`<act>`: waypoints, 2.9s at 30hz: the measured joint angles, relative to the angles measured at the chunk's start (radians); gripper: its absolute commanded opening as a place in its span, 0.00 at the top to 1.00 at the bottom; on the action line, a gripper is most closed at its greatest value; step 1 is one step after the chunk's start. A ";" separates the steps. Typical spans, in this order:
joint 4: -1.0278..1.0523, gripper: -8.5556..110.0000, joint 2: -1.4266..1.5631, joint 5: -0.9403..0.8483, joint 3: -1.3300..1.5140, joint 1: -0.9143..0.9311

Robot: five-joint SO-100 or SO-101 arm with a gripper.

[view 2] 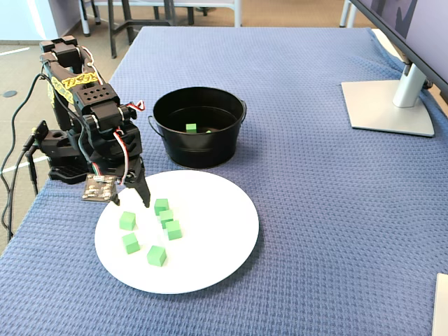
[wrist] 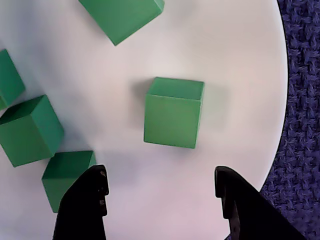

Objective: Pick up the green cubes from the white plate and place them in the black recipient

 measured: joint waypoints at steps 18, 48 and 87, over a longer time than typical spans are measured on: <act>-0.029 0.75 -0.089 -0.123 -0.017 0.035; -0.166 0.93 -0.112 -0.025 -0.006 0.074; 0.278 0.62 0.390 0.914 -0.288 -1.074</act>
